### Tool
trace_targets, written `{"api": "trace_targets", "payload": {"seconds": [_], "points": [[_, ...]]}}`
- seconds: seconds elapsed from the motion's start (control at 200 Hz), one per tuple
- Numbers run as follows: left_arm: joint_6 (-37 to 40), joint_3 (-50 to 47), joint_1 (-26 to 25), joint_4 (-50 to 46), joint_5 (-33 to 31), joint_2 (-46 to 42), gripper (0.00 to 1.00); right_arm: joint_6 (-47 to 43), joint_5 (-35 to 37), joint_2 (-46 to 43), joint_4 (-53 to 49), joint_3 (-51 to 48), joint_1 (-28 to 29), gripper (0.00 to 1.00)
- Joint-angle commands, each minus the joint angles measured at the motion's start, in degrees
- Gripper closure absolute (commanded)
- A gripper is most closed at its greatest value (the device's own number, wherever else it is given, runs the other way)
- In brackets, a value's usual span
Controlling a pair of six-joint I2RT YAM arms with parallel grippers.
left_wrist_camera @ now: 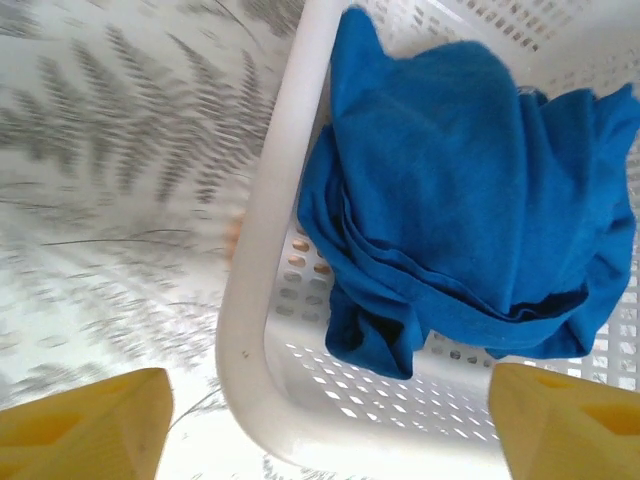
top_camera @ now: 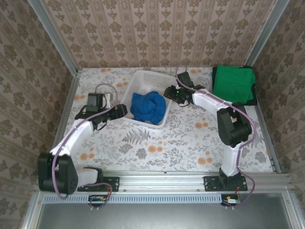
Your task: Fold and stack the t-shirts
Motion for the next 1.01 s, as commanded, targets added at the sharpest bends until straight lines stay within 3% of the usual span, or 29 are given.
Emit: {"api": "trace_targets", "payload": {"seconds": [0.0,0.075,0.195,0.32,0.43,0.695,0.79,1.0], "points": [[4.04,0.45,0.45,-8.35,-7.28,-7.35,0.14,-3.65,-2.42,4.05,-4.14,6.62,2.38,0.53],[5.86,2.67,-2.73,-9.88,-10.48,-10.18,0.14,-4.1,-2.74,6.41,-6.6,10.86,4.08,0.53],[7.1,8.75,-14.94,-11.54,-16.37,-7.45,0.15,-4.07,-0.17,2.77,-8.21,10.61,4.59,0.44],[6.51,16.82,-29.29,-12.21,-21.63,2.49,0.21,-3.68,4.5,-8.01,-8.75,2.31,0.69,0.32],[3.51,25.95,-36.6,-15.2,-25.63,14.29,0.26,-3.56,7.51,-18.16,-9.72,-8.31,-6.37,0.25],[-0.08,42.37,-41.68,-21.62,-31.23,36.33,0.42,-5.78,3.46,-38.28,-9.92,-28.4,-26.3,0.19],[-0.34,45.25,-41.13,-24.04,-33.79,40.67,0.52,-7.19,2.01,-40.98,-10.05,-30.83,-28.32,0.18],[0.46,43.02,-38.4,-23.17,-34.89,40.83,0.6,-7.58,-0.98,-40.11,-7.51,-33.18,-29.05,0.18]]}}
